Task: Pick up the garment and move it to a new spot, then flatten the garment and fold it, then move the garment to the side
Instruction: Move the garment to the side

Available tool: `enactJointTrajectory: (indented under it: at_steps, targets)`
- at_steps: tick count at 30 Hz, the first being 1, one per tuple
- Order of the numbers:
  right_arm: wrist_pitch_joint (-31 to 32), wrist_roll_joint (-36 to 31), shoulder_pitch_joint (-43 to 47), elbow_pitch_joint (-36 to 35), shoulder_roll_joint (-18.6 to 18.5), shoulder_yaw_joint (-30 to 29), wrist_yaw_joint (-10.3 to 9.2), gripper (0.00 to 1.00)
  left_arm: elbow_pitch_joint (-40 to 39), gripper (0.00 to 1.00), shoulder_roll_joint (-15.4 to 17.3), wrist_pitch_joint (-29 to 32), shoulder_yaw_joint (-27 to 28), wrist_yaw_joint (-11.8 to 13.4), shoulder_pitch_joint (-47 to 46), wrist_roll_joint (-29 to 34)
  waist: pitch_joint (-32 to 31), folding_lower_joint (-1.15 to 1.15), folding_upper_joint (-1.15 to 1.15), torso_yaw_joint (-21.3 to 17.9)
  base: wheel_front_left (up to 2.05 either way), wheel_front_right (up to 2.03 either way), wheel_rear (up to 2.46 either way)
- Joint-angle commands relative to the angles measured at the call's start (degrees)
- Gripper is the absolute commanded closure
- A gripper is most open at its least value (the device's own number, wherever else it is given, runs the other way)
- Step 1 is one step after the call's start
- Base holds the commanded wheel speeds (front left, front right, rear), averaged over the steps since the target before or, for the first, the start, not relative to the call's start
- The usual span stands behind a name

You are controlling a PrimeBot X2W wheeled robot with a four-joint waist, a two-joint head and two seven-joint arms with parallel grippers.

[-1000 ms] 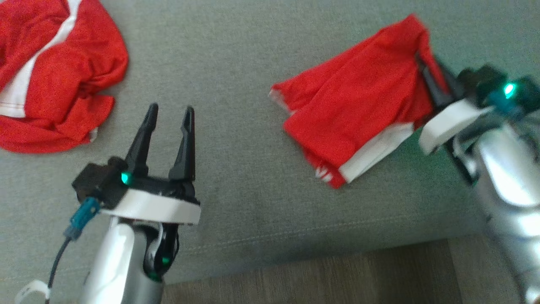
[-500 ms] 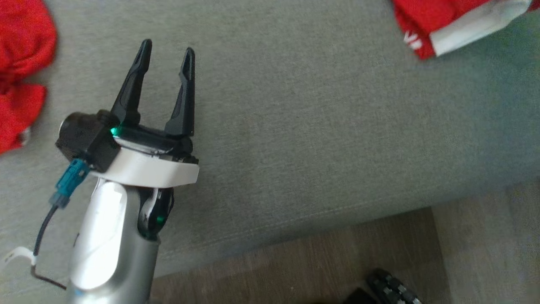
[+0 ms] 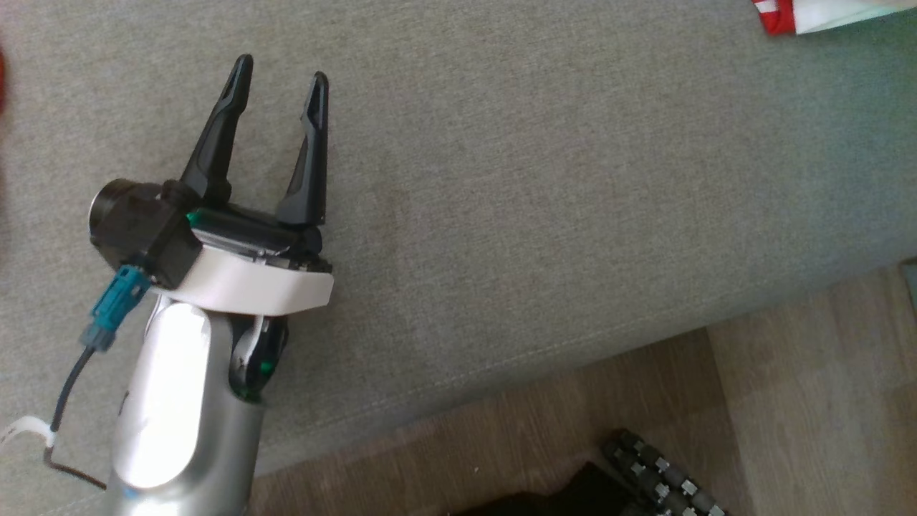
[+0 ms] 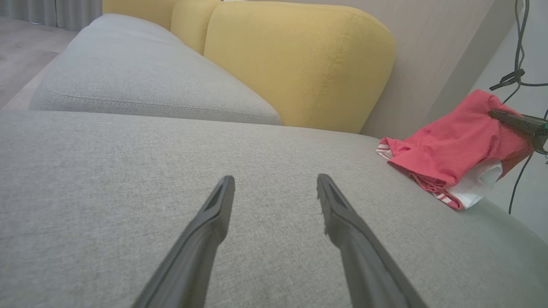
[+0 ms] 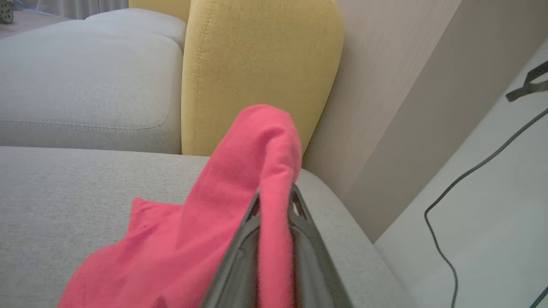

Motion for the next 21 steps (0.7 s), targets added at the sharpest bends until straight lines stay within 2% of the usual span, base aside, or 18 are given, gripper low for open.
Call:
enactJointTrajectory:
  at_steps: [1, 2, 7, 13, 21]
  targets:
    - [-0.4, 0.6, -0.4, -1.4, 0.8, -0.1, -0.01, 0.17, -1.9, 0.00, 0.4, -0.3, 1.5, -0.2, -0.8, 0.5, -0.1, -0.01, 0.00, 0.2, 0.00, 0.00, 0.00]
    - [-0.4, 0.6, -0.2, -1.3, 0.9, 0.0, -0.01, 0.00, -1.8, 0.00, 0.4, -0.3, 1.6, -0.3, -0.8, 0.3, -0.2, -0.01, 0.00, 0.2, 0.00, 0.00, 0.00]
    - [-0.4, 0.9, 0.2, -3.9, 1.2, -0.5, -0.01, 0.00, -1.4, 0.00, 0.4, -0.3, 1.8, -0.3, -0.6, -0.5, -0.9, -0.01, 0.00, 0.9, 0.00, 0.00, 0.00]
    - [-0.4, 0.7, 1.0, -9.1, 1.9, 1.9, -0.01, 0.00, -1.2, 0.00, 0.4, -0.3, 1.8, -0.3, 0.3, -3.0, -4.5, -0.01, 0.00, 2.7, 0.00, 0.00, 0.00]
    - [-0.3, 1.5, 6.7, -17.3, 5.4, 7.2, -0.01, 0.00, -2.1, 0.00, 0.4, -0.3, 2.0, 2.0, 2.2, -7.2, -11.4, -0.01, 0.00, 6.8, 0.00, 0.00, 0.00]
